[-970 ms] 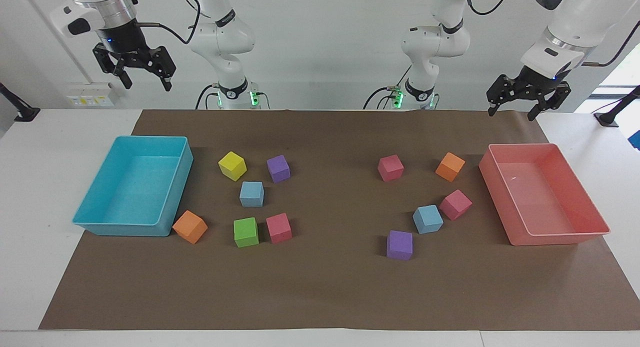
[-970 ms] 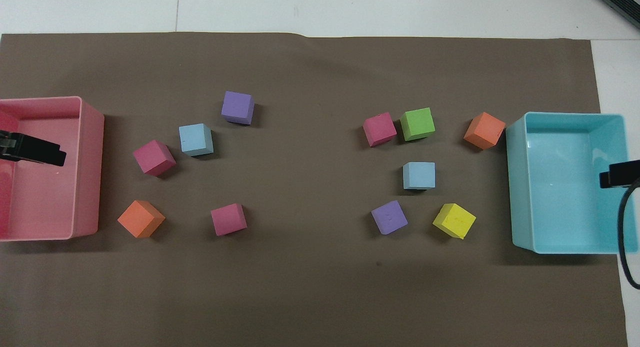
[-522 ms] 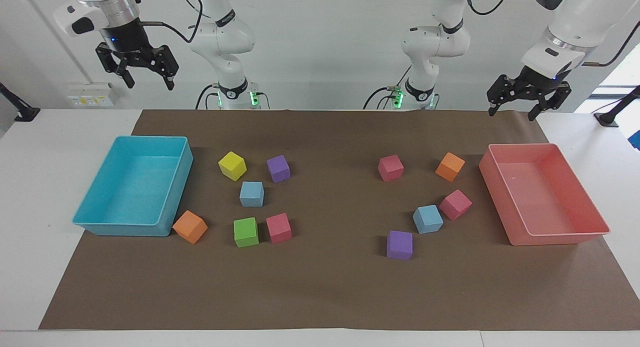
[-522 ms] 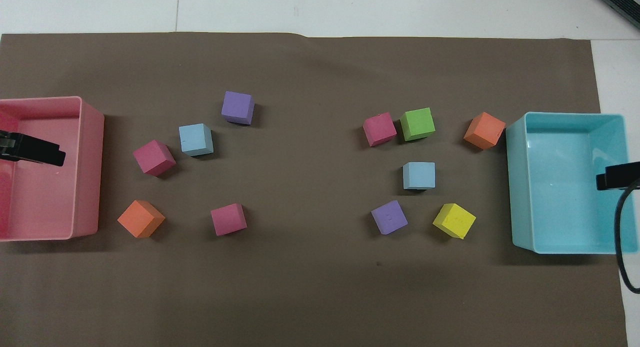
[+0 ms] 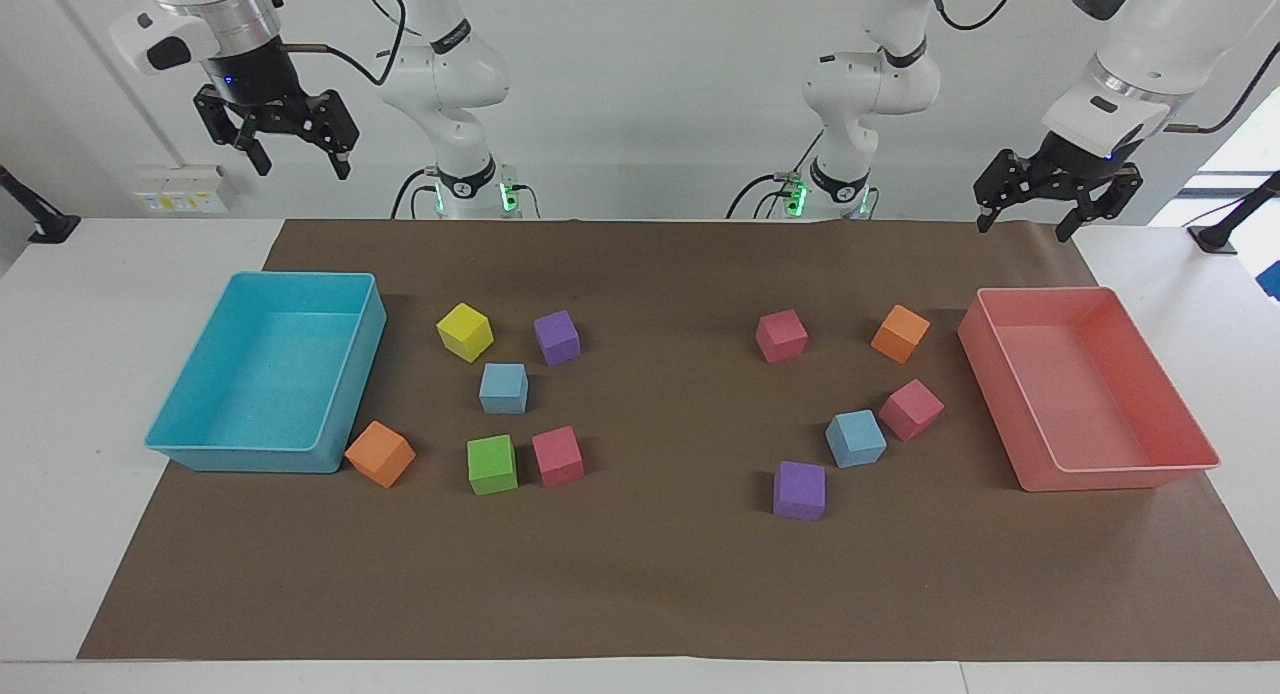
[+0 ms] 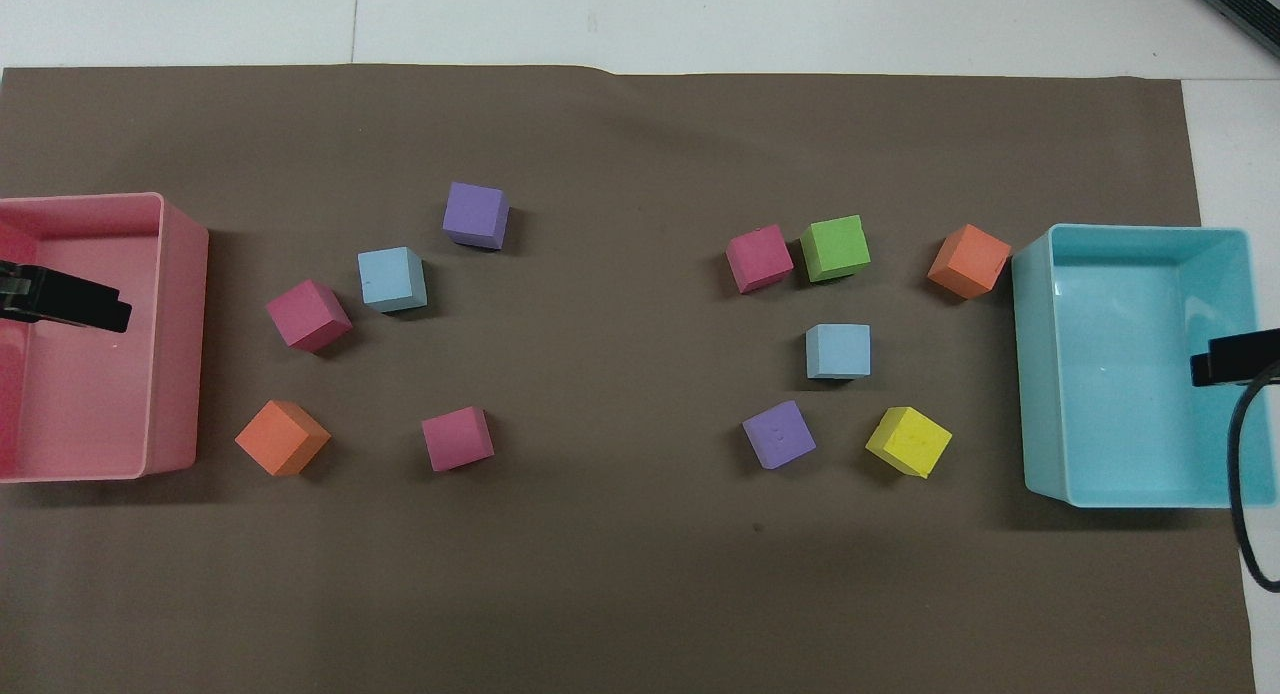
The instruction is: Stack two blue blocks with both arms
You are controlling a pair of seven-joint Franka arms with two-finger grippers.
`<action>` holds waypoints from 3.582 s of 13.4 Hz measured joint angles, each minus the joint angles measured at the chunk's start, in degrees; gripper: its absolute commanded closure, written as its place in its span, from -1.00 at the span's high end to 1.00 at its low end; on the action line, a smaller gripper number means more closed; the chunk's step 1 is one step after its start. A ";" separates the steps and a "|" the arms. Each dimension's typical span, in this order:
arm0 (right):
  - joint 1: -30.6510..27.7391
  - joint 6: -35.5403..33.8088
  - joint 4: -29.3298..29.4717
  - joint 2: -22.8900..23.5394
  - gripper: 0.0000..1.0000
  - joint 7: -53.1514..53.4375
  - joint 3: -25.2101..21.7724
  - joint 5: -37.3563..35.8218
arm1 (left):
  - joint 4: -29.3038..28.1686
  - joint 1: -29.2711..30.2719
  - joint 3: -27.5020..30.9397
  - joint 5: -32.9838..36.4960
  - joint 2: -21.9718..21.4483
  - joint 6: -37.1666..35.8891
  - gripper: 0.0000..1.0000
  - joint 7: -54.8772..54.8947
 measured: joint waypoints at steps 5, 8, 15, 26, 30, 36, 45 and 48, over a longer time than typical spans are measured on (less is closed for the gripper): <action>0.00 0.00 -0.63 -0.03 1.00 0.01 0.00 0.02 | 0.00 0.00 0.00 0.00 0.00 -0.01 1.00 0.00; 0.00 0.00 -0.82 -0.04 1.00 0.01 0.00 0.02 | 0.00 0.00 0.00 0.00 0.00 -0.01 1.00 0.00; 0.00 0.00 -2.22 -0.05 1.00 0.01 0.00 0.02 | 0.00 0.00 0.00 0.00 0.00 -0.01 1.00 0.00; 2.18 6.32 -7.28 -0.02 1.00 0.01 0.34 0.06 | 0.00 0.00 0.00 0.00 0.00 -0.02 1.00 0.00; 4.27 13.19 -12.13 0.79 1.00 0.01 0.50 0.07 | 0.00 0.00 0.00 0.00 0.00 -0.02 1.00 0.00; 6.74 21.48 -14.88 7.21 1.00 0.41 0.51 0.08 | 0.00 0.00 0.00 0.00 0.00 -0.02 1.00 0.00; 12.18 33.82 -16.15 17.37 1.00 6.63 0.56 2.62 | 0.00 0.00 0.00 0.00 0.00 -0.03 1.00 0.00; 13.44 39.62 -20.11 18.93 1.00 9.51 0.55 2.69 | 0.00 0.00 0.00 0.00 0.00 -0.03 1.00 0.00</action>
